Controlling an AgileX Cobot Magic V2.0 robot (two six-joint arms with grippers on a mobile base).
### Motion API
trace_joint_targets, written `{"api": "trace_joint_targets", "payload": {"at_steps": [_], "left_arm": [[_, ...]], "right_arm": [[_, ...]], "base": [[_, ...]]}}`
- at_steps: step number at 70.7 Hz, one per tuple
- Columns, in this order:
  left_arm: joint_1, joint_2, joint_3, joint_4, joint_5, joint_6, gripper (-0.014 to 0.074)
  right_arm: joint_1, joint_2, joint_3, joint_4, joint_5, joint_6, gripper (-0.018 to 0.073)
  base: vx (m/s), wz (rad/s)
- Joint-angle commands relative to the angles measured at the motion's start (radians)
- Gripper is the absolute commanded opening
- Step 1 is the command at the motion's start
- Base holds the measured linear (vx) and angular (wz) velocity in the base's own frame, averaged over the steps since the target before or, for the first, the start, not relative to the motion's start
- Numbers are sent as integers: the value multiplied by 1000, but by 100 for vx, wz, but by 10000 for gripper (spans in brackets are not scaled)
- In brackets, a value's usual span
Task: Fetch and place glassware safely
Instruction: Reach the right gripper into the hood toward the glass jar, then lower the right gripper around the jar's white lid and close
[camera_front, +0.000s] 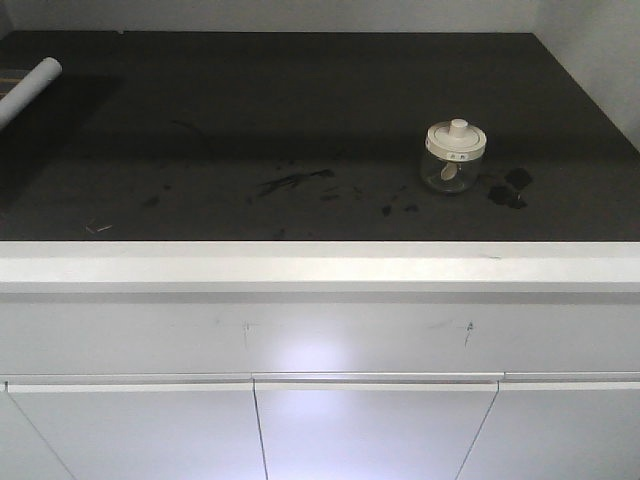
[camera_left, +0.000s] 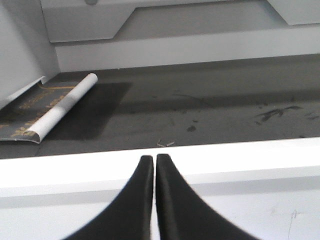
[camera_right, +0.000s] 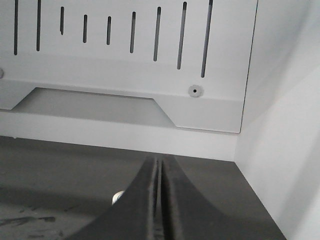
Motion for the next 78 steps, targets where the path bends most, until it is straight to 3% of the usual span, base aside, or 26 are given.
{"api": "trace_joint_targets", "payload": {"at_steps": [1, 18, 37, 50, 57, 78], "left_arm": [[-5, -27, -27, -10, -61, -8, -7], [-5, -29, -27, -10, -61, -8, -7], [-5, -29, -27, -10, -61, -8, -7], [-5, -29, -27, -10, -61, -8, -7], [-5, -29, -27, -10, -61, -8, -7], [-5, -29, -27, -10, -61, -8, -7]], "right_arm": [[-5, 2, -25, -7, -53, 1, -1], [0, 3, -25, -6, -58, 1, -1], [188, 88, -28, -3, -89, -3, -1], [214, 231, -80, 75, -109, -2, 27], [214, 330, -152, 80, -107, -3, 97], [213, 694, -425, 81, -105, -6, 503]], "base": [[0, 0], [0, 0], [0, 0], [0, 0], [0, 0], [0, 0]]}}
